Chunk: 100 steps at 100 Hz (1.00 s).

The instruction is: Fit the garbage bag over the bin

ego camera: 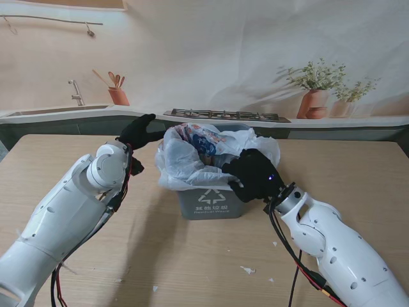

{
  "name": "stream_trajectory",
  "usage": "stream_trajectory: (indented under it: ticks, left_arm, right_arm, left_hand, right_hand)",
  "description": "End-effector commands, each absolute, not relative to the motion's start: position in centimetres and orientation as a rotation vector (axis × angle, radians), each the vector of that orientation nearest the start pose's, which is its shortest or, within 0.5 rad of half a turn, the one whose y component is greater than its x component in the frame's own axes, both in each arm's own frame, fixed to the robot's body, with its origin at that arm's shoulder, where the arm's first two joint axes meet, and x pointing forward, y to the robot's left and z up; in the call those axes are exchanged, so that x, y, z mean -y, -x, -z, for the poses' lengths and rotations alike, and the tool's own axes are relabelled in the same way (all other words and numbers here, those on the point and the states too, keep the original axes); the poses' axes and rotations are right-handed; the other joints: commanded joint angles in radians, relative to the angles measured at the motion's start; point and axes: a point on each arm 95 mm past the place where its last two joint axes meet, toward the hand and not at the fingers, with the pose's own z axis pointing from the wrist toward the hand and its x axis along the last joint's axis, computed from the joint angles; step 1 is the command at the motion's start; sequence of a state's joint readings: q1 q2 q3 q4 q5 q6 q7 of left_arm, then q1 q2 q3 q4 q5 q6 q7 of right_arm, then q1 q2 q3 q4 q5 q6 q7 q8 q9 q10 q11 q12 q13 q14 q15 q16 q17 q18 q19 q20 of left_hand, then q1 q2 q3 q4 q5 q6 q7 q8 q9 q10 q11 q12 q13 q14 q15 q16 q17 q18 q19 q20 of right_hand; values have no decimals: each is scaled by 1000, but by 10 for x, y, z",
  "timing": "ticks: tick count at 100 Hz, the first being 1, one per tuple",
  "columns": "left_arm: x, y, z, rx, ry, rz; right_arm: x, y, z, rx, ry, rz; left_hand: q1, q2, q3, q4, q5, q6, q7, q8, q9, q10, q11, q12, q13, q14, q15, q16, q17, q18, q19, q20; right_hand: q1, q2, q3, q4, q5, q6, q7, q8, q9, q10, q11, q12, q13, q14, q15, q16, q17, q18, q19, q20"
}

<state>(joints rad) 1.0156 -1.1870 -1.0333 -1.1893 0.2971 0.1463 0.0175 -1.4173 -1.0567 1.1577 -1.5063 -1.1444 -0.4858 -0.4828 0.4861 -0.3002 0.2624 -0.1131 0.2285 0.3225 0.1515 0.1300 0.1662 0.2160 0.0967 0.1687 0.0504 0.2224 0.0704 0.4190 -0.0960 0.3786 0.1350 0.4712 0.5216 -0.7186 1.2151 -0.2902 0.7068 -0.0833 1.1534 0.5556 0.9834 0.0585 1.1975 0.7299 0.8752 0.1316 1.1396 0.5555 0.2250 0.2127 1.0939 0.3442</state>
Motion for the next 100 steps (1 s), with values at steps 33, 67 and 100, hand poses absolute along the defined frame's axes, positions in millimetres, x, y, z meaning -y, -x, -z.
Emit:
stream_trajectory:
  ticks: [33,67,100]
  left_arm:
    - [0,-536,232,-871,1550,1923]
    - [15,-490,193,-816,1374,2252]
    - [17,-435,186,-1530,993,2156]
  right_arm:
    - [-33,-408,278,-1447,-574,-1966]
    - [-41,-408,275,-1447,-551,-1961]
    - [-42,-405,273,-1436,-551,-1940]
  left_hand:
    - [237,-136,687,72,26,-31,131,76,25,-8,139,46,4,-23,93,47,26,-18,-37,14]
    - [91,-3,272,54,206,-118,314,170,162,-1,331,156,93,8,252,65,61,18,-21,38]
    - [-12,-9,73,63,172,-92,166,104,168,-41,291,142,123,-22,254,15,117,29,-20,-7]
  right_hand:
    - [51,-26,75,-44,58,11,32,-29,49,44,24,-10,75,17,47,10,34,41,82,40]
    - [45,-29,58,-45,56,6,35,-44,53,33,22,-18,79,7,46,3,44,40,87,43]
    - [49,-82,66,-38,85,20,44,-76,94,37,23,-29,126,3,47,-9,77,50,94,46]
